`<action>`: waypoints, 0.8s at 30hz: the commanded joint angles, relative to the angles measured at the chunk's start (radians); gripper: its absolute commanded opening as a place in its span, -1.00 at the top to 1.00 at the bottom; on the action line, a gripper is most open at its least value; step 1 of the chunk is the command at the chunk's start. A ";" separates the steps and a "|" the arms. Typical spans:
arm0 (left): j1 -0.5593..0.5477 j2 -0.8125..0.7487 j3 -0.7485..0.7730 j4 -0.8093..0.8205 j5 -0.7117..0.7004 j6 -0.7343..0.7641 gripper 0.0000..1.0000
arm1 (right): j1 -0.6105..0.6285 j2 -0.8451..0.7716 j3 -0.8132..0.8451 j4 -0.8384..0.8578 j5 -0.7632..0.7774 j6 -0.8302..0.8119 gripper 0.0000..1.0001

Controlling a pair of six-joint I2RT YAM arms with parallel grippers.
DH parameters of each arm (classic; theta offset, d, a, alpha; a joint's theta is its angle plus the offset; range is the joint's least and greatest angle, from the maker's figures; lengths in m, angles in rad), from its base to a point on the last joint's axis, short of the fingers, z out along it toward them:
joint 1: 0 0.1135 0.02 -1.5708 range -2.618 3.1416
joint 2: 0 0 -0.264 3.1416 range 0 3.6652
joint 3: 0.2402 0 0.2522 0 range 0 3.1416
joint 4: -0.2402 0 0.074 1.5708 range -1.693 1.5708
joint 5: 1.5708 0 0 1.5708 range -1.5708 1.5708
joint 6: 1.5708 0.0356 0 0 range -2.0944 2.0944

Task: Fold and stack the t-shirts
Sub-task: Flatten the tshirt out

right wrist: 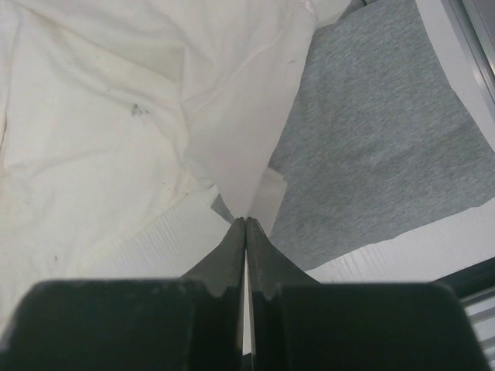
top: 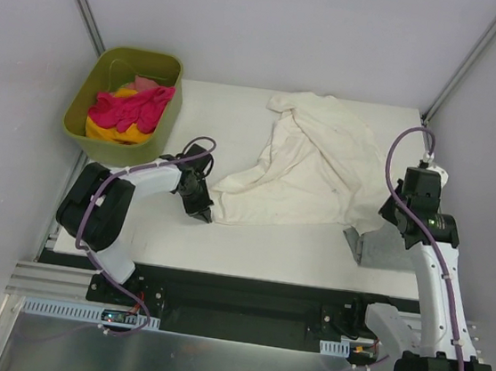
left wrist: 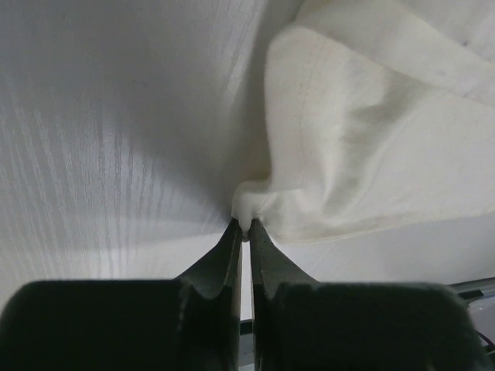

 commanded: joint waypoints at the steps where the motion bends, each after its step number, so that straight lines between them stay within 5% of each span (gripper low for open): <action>1: -0.002 -0.007 0.036 0.009 -0.087 0.042 1.00 | -0.003 -0.044 -0.008 0.056 -0.035 0.022 0.98; 10: -0.006 -0.296 0.184 0.009 -0.157 0.193 1.00 | -0.003 -0.182 0.040 0.206 -0.072 0.023 0.99; 24: -0.006 -0.698 0.649 0.090 -0.381 0.380 1.00 | -0.003 -0.216 0.569 0.384 -0.052 -0.090 0.98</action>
